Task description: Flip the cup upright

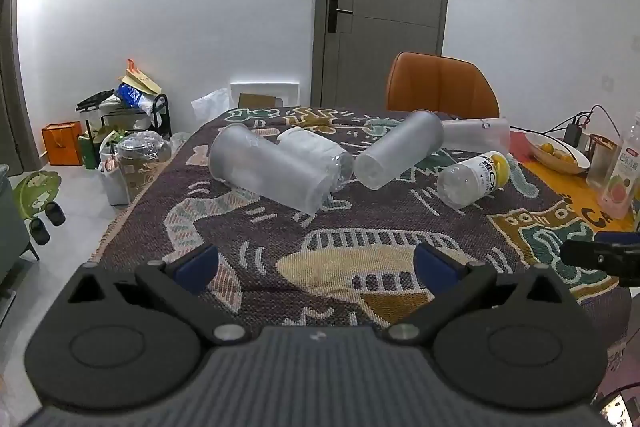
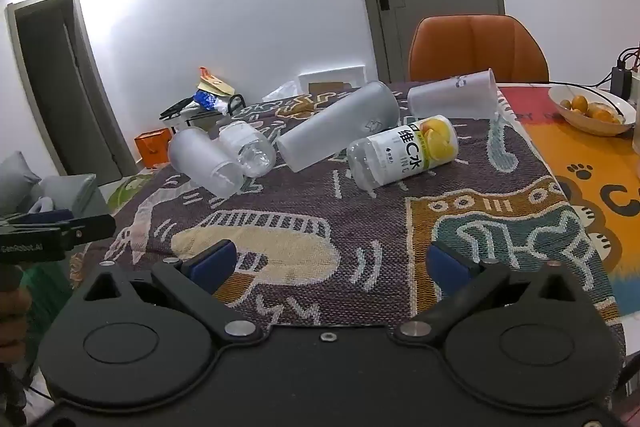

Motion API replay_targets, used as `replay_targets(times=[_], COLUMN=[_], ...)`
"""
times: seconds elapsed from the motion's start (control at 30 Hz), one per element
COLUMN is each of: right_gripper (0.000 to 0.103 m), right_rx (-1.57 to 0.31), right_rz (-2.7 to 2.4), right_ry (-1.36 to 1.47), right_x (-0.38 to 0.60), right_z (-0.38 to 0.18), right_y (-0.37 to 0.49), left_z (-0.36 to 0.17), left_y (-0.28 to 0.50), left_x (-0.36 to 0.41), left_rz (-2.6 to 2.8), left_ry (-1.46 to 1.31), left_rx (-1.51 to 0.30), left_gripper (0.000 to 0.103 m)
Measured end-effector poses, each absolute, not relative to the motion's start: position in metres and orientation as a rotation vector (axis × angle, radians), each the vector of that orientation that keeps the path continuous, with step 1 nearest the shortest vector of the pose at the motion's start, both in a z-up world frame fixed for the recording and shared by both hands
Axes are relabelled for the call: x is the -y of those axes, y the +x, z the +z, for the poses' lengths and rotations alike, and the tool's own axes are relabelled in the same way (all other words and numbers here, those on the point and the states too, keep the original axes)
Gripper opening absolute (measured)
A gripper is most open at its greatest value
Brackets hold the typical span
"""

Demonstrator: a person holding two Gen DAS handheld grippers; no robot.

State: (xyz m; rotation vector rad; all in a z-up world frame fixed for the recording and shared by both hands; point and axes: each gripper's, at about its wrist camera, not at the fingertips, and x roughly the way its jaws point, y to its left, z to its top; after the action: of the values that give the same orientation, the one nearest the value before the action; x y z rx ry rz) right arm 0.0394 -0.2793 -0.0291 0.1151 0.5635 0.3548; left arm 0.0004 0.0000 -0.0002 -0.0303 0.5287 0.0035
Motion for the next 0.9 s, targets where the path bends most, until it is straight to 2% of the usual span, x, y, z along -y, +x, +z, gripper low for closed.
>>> replay_targets(times=[0.9], right_gripper=[0.103], right_rx=[-0.553], right_rz=[0.345], right_ry=[0.106], right_x=[0.2799], right_z=[-0.0263], right_y=[0.0386], left_z=[0.0002], left_y=[-0.0039], left_x=[-0.0032], left_rz=[-0.009], left_ry=[-0.061], left_rx=[-0.514], left_gripper=[0.103])
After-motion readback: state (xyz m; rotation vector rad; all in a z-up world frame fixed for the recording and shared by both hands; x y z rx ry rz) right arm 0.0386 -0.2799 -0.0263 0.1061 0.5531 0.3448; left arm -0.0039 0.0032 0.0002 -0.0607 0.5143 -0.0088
